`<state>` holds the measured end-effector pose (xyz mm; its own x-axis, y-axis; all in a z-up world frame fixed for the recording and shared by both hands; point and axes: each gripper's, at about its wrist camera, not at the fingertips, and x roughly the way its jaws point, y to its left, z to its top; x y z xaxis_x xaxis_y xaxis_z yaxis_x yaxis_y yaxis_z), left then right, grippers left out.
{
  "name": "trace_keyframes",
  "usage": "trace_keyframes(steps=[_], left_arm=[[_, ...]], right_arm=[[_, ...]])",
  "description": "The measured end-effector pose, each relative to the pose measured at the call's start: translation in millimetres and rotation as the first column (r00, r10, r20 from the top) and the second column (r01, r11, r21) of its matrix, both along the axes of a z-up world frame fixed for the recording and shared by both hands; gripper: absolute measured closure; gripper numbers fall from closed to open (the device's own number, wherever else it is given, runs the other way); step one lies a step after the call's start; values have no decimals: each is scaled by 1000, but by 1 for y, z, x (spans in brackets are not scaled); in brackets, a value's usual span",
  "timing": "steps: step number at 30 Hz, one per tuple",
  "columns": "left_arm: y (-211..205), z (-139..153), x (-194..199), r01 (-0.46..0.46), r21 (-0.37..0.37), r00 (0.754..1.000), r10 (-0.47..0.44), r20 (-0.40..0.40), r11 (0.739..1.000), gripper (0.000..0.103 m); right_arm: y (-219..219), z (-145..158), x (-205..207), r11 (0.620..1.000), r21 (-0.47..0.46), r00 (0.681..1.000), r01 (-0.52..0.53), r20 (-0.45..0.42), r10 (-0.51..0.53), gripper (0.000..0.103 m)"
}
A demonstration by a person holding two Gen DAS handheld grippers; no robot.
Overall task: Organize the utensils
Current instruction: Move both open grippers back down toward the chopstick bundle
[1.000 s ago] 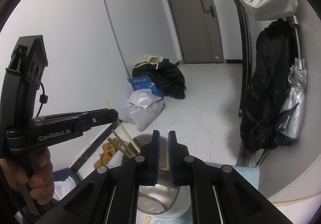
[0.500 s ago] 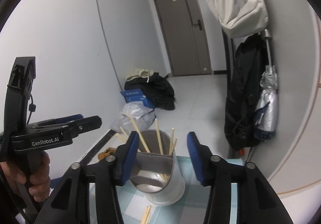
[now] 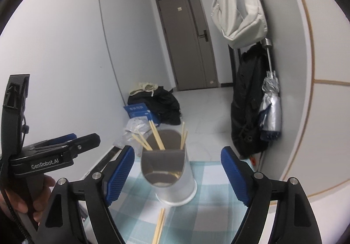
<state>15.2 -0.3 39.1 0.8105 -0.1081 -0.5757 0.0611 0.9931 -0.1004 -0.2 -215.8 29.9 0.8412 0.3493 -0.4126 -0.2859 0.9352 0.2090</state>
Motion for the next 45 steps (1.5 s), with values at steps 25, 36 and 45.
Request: trace_keyframes(steps=[25, 36, 45], left_arm=[[9, -87, -15, -14, -10, 997, 13, -77, 1000, 10], [47, -97, 5, -114, -45, 983, 106, -150, 993, 10], [80, -104, 11, -196, -93, 964, 174, -202, 976, 10]], right_arm=[[13, -99, -15, 990, -138, 974, 26, -219, -56, 14], [50, -135, 31, 969, -227, 925, -101, -379, 8, 14], [81, -179, 57, 930, -311, 865, -198, -501, 17, 20]])
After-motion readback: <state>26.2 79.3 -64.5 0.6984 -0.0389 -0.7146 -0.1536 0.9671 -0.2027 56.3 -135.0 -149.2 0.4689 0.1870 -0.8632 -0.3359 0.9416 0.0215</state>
